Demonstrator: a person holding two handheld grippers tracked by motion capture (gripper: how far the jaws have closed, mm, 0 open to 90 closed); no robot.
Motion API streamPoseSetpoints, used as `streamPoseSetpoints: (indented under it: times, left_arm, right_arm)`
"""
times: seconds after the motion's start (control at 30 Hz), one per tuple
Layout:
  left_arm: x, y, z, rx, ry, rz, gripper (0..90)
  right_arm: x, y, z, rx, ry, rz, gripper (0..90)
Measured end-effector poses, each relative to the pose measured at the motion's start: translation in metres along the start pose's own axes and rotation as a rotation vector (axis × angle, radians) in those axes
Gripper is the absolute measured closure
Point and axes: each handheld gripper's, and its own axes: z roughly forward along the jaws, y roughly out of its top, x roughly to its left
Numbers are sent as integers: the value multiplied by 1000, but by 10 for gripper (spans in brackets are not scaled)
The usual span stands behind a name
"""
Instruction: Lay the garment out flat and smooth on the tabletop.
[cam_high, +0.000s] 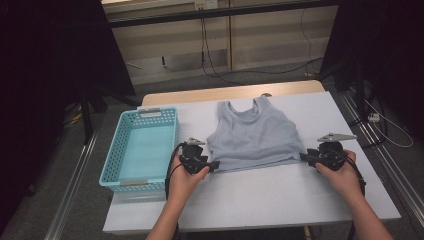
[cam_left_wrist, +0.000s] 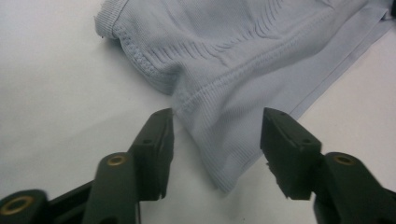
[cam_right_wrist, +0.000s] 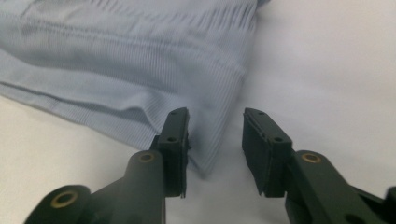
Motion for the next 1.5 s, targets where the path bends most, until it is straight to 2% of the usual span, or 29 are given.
streamPoseSetpoints:
  times: [0.03,0.07,0.1,0.13,0.17,0.27,0.33,0.43,0.63,0.7,0.83,0.9,0.97,1.03,1.17,1.23,1.33,1.5]
  left_arm:
    - [0,-1,0,-6,2,-1,427]
    - [-1,-1,1,-11,5,0,411]
    - [-1,-2,1,-14,7,4,399]
    - [-1,-2,2,-9,2,6,389]
    - [-1,-2,2,-9,-3,3,381]
    - [0,-4,2,-11,9,-6,374]
    - [1,-5,2,-17,10,-20,390]
    - [2,-7,4,-7,13,-25,428]
    - [3,-12,7,20,23,-33,477]
    - [3,-12,8,10,27,-35,487]
    - [2,-11,9,22,6,-32,535]
    - [-1,-11,11,33,-28,-42,615]
    - [-3,-10,12,43,-12,-23,647]
    - [-4,-10,12,60,-35,-40,741]
    - [-5,-9,9,88,-69,-59,853]
    - [-7,-7,5,105,-71,-61,869]
    - [-9,-5,-2,108,-78,-55,872]
    - [-8,-8,-10,107,-87,-72,872]
  right_arm:
    - [0,-1,1,-4,4,11,642]
    - [-1,-1,0,-5,14,28,754]
    - [-2,-1,-1,5,58,43,846]
    - [-2,-2,-2,8,79,52,862]
    - [-2,-2,-4,17,77,48,873]
    - [-1,-4,-9,27,93,64,877]
    - [2,-4,-16,17,84,54,878]
    - [8,-5,-22,5,61,10,878]
    - [10,-15,-35,0,61,10,878]
    - [10,-21,-39,-1,62,14,878]
    - [7,-26,-42,-15,67,32,877]
    - [7,-27,-41,-17,68,32,877]
    - [7,-27,-41,-16,70,32,876]
    - [7,-27,-42,-16,72,29,877]
    - [10,-26,-42,-10,51,3,877]
    - [14,-25,-43,-6,32,-26,877]
    - [19,-23,-46,-14,14,-42,876]
    - [27,-24,-52,-1,5,-80,877]
